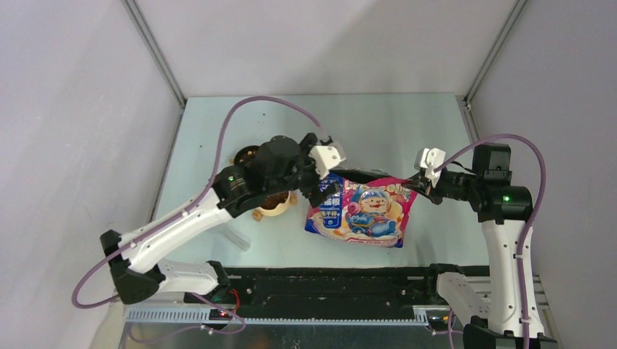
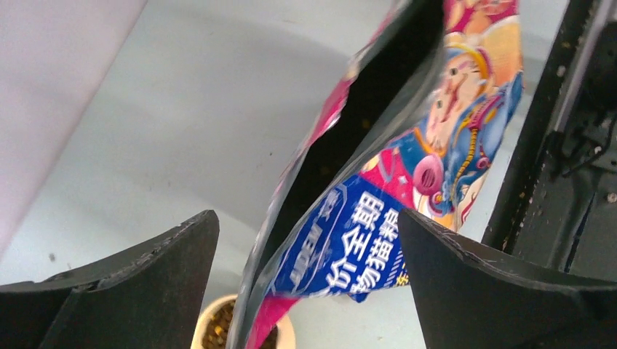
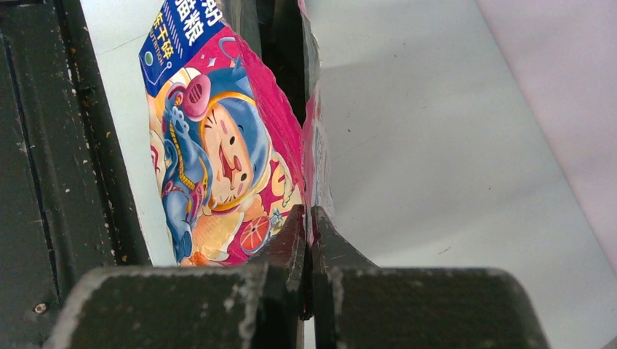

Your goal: Serve the pet food

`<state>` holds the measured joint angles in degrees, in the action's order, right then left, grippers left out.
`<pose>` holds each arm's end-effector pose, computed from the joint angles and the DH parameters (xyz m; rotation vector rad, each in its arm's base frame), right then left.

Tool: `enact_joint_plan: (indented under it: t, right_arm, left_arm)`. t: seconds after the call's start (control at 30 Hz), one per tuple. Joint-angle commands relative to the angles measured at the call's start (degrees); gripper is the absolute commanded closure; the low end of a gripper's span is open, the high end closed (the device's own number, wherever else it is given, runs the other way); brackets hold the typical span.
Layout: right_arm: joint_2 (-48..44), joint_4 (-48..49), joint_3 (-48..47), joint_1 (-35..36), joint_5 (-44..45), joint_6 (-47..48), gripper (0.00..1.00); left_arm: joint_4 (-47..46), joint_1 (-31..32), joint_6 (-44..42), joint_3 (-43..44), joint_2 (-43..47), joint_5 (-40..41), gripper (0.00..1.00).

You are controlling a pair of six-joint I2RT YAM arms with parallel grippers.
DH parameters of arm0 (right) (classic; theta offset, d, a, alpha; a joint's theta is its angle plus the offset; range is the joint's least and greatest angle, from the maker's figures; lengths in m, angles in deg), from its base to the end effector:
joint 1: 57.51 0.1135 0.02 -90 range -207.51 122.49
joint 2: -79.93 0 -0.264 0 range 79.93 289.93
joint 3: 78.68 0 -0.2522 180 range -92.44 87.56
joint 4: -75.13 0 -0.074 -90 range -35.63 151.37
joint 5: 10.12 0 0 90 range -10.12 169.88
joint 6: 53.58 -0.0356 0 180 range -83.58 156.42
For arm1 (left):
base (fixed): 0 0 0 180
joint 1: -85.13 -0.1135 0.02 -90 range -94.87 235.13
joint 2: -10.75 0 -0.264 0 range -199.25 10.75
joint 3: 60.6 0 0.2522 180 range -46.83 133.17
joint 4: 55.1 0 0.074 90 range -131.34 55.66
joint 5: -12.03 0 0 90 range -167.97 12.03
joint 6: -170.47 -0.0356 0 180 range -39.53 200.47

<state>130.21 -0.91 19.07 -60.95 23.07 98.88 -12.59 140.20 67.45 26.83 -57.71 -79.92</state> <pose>0.1340 0.0218 0.3851 -1.3401 1.4667 0.4325 0.1490 -0.2155 0.3973 1.1479 1.6588 -0.5061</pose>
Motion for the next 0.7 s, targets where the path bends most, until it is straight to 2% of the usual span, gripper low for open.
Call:
enact_joint_plan:
  t: [0.0, 0.23, 0.3, 0.37, 0.4, 0.43, 0.47, 0.53, 0.67]
  right_arm:
    - [-2.21, 14.32, -3.41, -0.07, -5.07, -2.13, 1.00]
    - [-2.25, 15.13, -3.41, -0.16, -4.69, -2.56, 1.00]
    - [-2.21, 15.90, -3.43, -0.28, -4.89, -3.21, 1.00]
    - [-2.21, 15.78, -3.39, -0.56, -5.27, -3.12, 1.00]
    - [-2.14, 15.59, -3.40, -0.88, -5.37, -2.89, 1.00]
    - [-2.13, 15.56, -3.40, -1.05, -5.35, -2.83, 1.00]
    - [-2.12, 15.88, -3.40, -1.55, -5.17, -3.17, 1.00]
    - [-2.07, 17.59, -3.41, -2.67, -4.47, -4.98, 1.00]
    - [-1.15, 23.28, -3.41, -7.40, -3.69, -10.91, 1.00]
  left_arm:
    - [7.14, 3.01, -12.42, 8.79, -5.72, -3.68, 0.01]
    - [8.15, 3.74, -15.89, 10.63, -11.17, 3.13, 0.02]
    - [7.76, 3.73, -16.21, 10.25, -11.65, 4.21, 0.09]
    - [6.95, 3.73, -16.09, 9.60, -11.68, 6.30, 0.28]
    - [6.85, 3.73, -15.88, 9.57, -11.60, 7.59, 0.44]
    - [6.58, 3.77, -15.72, 9.48, -11.38, 9.06, 0.55]
    - [6.40, 3.74, -15.22, 9.30, -11.10, 9.90, 0.78]
    - [5.44, 3.72, -13.91, 8.07, -9.80, 12.94, 0.97]
    - [1.27, 3.75, -10.52, 2.49, -4.12, 16.85, 1.00]
